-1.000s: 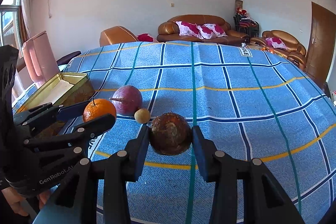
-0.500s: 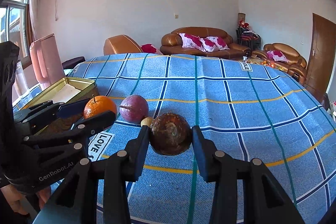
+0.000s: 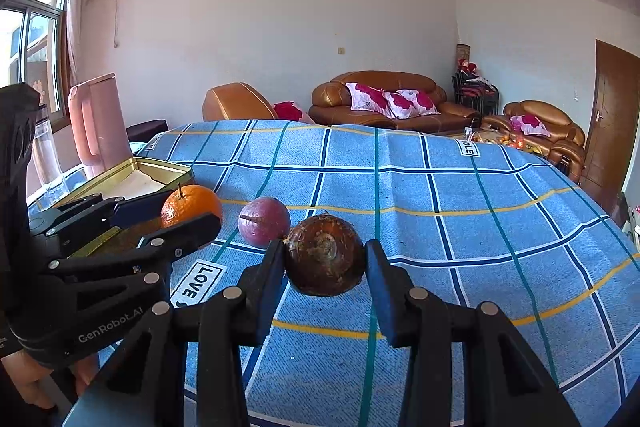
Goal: Organize fruits
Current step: 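Carry the tangerine in left tool over the tin tray while right tool brings the brown fruit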
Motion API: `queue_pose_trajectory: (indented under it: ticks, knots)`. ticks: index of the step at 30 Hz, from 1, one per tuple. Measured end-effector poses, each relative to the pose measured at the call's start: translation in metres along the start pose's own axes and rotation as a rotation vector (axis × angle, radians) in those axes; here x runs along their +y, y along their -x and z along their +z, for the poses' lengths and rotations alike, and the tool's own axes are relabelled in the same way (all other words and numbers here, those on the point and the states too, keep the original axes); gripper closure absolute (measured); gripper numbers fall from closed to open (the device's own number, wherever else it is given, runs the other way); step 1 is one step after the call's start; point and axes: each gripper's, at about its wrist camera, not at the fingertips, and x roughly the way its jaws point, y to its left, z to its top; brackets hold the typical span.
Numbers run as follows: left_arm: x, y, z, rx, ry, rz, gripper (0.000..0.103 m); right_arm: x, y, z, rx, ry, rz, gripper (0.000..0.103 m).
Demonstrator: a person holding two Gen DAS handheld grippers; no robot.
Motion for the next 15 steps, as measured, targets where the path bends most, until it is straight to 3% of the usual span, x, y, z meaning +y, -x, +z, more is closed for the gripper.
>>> queue_pose_trajectory:
  ticks: [15]
  knots:
    - [-0.003,0.016,-0.003,-0.066,-0.019,0.034,0.053,0.003,0.013,-0.001,-0.067,0.022,0.012,0.06]
